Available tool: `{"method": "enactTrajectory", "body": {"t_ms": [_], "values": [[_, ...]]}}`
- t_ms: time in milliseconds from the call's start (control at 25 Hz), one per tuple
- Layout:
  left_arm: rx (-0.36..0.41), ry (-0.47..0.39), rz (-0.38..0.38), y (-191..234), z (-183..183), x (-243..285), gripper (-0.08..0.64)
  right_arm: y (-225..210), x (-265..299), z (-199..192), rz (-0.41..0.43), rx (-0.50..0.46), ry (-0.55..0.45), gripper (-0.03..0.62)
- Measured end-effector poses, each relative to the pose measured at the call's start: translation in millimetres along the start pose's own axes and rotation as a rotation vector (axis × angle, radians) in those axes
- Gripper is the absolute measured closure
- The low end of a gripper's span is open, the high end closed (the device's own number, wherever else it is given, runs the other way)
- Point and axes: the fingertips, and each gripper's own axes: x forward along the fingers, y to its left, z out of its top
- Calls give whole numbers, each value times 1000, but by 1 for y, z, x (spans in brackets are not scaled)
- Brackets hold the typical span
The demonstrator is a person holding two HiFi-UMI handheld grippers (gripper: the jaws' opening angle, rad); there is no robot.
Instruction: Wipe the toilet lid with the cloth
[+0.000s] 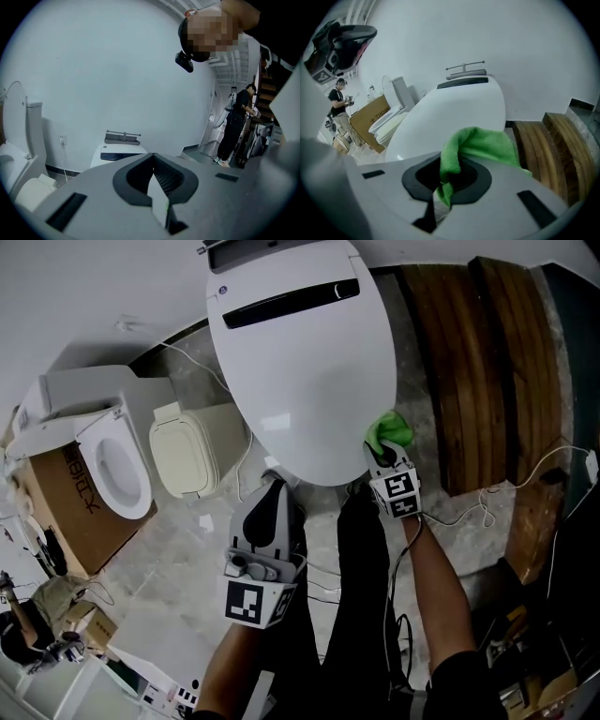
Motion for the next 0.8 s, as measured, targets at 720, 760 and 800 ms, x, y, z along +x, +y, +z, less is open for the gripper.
{"method": "enactTrajectory", "body": {"t_ms": [720,760,800], "values": [[-46,-21,17,74,7,-45,552,52,19,4,-38,-6,-44,557],[-45,-15,17,79,5,-48,552,53,20,4,-49,5,-45,558],[-41,-3,17,83,3,-52,552,54,21,4,-60,17,-47,558]]}}
